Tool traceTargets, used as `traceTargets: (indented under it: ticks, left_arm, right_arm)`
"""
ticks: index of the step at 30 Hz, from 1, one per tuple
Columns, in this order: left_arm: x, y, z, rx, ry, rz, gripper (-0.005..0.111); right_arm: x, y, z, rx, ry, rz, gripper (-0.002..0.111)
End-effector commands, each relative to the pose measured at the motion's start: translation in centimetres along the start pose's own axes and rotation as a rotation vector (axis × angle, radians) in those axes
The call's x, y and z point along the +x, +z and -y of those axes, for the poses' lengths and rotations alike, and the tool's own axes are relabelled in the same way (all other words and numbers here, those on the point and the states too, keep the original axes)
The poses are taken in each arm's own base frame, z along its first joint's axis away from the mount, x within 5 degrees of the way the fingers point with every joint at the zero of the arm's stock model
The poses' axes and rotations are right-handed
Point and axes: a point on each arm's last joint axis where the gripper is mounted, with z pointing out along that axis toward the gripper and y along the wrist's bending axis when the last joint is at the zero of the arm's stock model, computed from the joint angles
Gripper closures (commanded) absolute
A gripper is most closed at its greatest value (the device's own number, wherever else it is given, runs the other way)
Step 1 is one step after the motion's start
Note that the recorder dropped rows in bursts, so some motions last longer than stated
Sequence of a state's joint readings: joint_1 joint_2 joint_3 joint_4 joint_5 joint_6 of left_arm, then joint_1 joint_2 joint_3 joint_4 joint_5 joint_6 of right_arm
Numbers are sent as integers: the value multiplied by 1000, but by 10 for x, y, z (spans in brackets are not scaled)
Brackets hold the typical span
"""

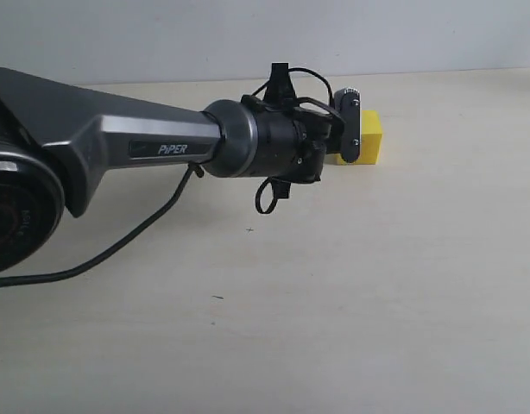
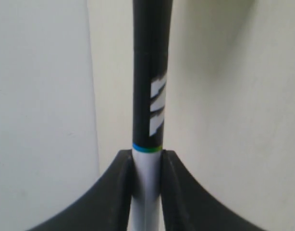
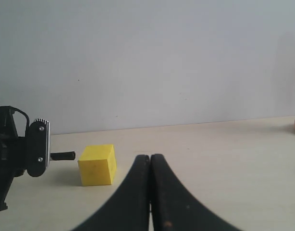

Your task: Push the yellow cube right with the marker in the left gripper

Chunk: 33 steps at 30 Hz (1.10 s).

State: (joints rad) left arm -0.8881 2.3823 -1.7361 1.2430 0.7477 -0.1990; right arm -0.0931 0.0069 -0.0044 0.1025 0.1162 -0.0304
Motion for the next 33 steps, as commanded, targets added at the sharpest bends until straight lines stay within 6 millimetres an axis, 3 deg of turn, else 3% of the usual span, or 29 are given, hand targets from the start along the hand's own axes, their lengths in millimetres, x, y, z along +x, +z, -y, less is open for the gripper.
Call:
traceTargets:
  ticks: [1,26,33]
  left_arm:
    - [5,3,-5,96,-27,-33,107]
    - [-19,19,-11,149,-43,-60,107]
    - [-15,19,-15,159,-35,-102,107]
  right_arm:
    - [1,0,0,6,-3,8,108]
    - [1,0,0,6,-7,8,108]
    - [1,0,0,6,-7,8,108]
